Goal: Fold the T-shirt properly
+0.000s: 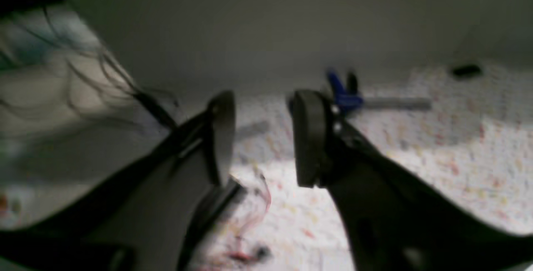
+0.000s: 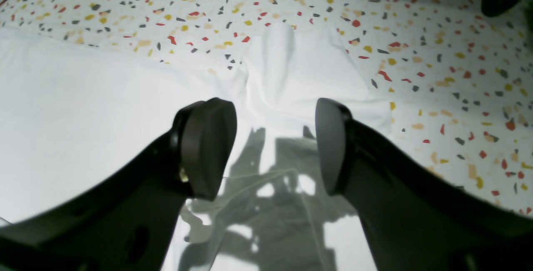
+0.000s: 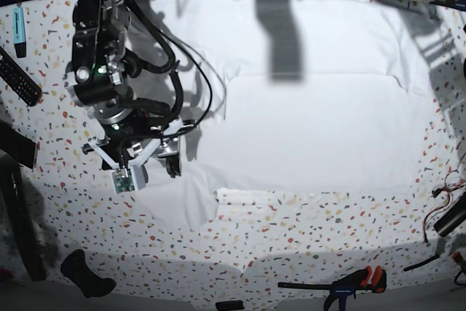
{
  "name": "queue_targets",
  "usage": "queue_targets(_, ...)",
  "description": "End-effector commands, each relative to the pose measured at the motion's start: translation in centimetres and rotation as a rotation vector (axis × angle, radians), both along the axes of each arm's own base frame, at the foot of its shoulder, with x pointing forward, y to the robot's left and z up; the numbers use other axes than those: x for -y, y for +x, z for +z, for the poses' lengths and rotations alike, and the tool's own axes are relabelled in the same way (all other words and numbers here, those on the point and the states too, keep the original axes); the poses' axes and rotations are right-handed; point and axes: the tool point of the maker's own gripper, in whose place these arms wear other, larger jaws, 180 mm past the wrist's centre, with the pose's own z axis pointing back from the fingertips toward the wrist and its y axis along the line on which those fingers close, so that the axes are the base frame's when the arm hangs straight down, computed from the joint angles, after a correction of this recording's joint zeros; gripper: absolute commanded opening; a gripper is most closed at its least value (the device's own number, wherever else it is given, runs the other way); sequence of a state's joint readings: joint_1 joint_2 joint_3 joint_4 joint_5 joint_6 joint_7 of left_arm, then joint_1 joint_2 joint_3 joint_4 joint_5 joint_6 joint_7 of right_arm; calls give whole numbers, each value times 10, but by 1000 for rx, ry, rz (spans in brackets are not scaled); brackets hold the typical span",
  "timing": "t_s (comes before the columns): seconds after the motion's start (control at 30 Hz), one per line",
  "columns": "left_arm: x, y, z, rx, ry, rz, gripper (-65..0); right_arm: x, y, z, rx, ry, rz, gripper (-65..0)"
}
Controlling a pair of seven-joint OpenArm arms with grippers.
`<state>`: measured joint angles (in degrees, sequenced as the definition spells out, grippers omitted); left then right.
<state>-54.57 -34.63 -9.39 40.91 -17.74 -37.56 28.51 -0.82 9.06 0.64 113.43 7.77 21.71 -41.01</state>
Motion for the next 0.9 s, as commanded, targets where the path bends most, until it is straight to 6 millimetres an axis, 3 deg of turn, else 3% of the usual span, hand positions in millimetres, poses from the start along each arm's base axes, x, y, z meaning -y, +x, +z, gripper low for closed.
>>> queue_targets(0.0, -10, 3, 18, 48, -41, 13, -395, -3, 4, 16, 54, 5, 17, -310)
queue_targets(0.13, -19, 0, -43, -46, -178, 57, -394, -2, 2, 11, 27, -4, 13, -310)
queue_targets(0.27, -21, -11, -94, -141, -198, 92, -394, -2, 1, 8, 8, -14, 17, -310)
queue_targets(0.5, -23, -25, -137, -159, -304, 160, -394, -15, -11, -5, -83, 10, 96, -310)
queue_targets(0.63, -10, -34, -165, -218, -316, 147, -394, -21, -13, -5, -95, 36, 118, -310)
queue_targets(0.87, 22, -70, -241, -276, -335, 142, -394, -20, -14, -6, -100, 33, 117, -310)
